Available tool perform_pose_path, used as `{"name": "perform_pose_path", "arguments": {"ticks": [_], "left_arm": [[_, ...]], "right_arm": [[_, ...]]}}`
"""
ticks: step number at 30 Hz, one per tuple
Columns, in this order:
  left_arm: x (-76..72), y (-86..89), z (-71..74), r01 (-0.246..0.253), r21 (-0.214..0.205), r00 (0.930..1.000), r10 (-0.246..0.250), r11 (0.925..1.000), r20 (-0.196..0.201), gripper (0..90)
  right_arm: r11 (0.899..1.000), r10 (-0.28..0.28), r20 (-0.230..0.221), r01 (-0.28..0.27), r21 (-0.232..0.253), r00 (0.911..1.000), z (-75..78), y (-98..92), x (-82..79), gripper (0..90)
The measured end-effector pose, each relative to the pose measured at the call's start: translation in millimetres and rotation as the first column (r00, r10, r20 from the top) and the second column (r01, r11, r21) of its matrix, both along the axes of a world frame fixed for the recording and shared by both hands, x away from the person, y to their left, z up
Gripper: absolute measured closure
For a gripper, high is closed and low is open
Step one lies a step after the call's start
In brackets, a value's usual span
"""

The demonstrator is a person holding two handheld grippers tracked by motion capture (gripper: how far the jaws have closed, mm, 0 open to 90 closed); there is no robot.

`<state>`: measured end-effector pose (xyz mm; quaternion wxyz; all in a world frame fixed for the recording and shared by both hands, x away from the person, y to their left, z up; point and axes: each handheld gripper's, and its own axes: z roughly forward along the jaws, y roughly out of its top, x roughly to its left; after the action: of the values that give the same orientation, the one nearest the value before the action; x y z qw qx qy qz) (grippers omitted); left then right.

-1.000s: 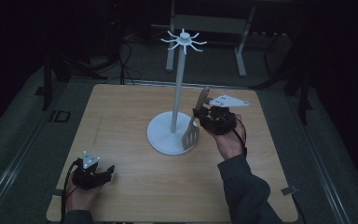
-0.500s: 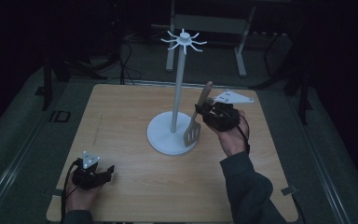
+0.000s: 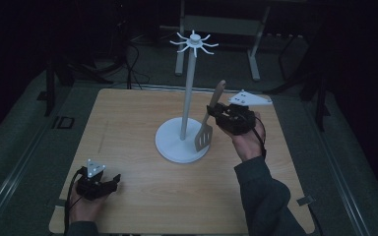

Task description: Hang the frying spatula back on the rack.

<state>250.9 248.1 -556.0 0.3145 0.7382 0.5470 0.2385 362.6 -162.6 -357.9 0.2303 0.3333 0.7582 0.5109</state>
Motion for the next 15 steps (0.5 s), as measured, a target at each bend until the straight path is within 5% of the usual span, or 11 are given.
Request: {"name": "perform_pose_path", "arguments": {"ticks": [15], "left_arm": [[0.1,-0.1,-0.1,0.000,-0.001,1.0000,0.000,1.0000,-0.001,32.0]], "right_arm": [[1.000,0.010,0.039,-0.011,0.026,0.9992,17.3,-0.5,3.1,74.3]]}}
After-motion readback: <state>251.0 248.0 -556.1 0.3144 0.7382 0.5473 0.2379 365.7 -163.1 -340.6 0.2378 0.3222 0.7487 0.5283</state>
